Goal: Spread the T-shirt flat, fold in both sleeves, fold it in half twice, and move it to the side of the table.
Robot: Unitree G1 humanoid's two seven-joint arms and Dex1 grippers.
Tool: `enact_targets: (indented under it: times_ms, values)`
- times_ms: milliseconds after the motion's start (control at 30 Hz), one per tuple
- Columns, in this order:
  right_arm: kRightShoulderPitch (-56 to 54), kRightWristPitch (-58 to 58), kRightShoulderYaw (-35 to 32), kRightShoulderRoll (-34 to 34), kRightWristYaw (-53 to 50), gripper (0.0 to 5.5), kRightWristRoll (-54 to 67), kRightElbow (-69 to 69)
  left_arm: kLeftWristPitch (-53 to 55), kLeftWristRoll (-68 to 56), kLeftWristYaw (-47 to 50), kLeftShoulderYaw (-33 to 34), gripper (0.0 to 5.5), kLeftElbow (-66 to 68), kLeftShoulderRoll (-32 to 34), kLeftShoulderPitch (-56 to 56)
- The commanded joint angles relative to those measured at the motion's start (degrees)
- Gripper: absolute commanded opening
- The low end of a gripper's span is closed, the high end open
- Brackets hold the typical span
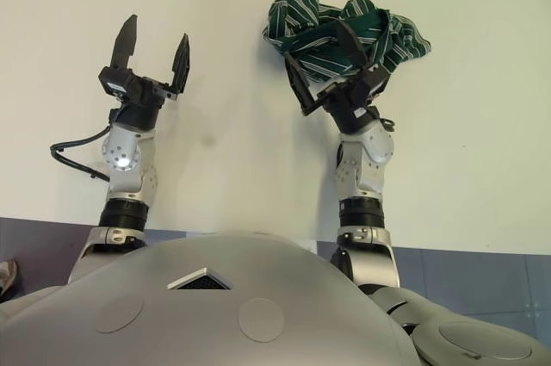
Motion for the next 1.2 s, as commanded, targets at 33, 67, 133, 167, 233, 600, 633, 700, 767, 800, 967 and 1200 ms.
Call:
enact_targets:
  times_ms: [33,67,133,167,233,600,633,700,767,800,967,1200]
  values:
    - [-0.49,-0.51,0.06,-0.55,0.17,5.4,-0.41,1.13,0.38,0.18,0.05,0.07,4.38,0.37,0.08,-0.17]
    - [-0.55,-0.57,0.07,-0.57,0.2,5.4,-0.47,1.3,0.39,0.2,0.07,0.07,4.38,0.32,0.08,-0.15]
    - [-0.64,-0.7,0.03,-0.58,0.21,5.4,-0.53,1.56,0.41,0.16,0.07,0.05,4.38,0.31,0.04,-0.13]
    - [-0.66,-0.77,0.02,-0.58,0.21,5.4,-0.54,1.65,0.41,0.14,0.05,0.04,4.38,0.32,0.02,-0.13]
    - [-0.68,-0.85,0.01,-0.62,0.24,5.4,-0.55,1.73,0.41,0.16,0.08,0.03,4.38,0.26,0.01,-0.08]
    - [-0.61,-1.82,0.2,-0.82,0.19,5.4,-1.15,2.52,0.45,0.63,0.44,-0.09,4.38,-0.22,-0.04,0.16]
    - [-0.63,-1.9,0.23,-0.81,0.16,5.4,-1.2,2.58,0.44,0.63,0.45,-0.09,4.38,-0.19,-0.03,0.14]
    - [-0.64,-2.02,0.29,-0.81,0.12,5.4,-1.29,2.66,0.44,0.63,0.48,-0.1,4.38,-0.15,-0.02,0.11]
    - [-0.68,-2.11,0.34,-0.83,0.09,5.4,-1.33,2.74,0.42,0.65,0.5,-0.11,4.38,-0.09,-0.02,0.09]
    - [-0.71,-2.17,0.36,-0.86,0.08,5.4,-1.33,2.81,0.4,0.67,0.51,-0.11,4.38,-0.03,-0.03,0.07]
    - [-0.7,-2.4,0.45,-0.94,0.0,5.4,-1.33,2.96,0.36,0.71,0.53,-0.11,4.38,0.09,-0.05,-0.03]
    - [-0.75,-2.56,0.62,-1.05,-0.08,5.4,-1.27,3.15,0.33,0.69,0.49,-0.1,4.38,0.2,-0.03,-0.03]
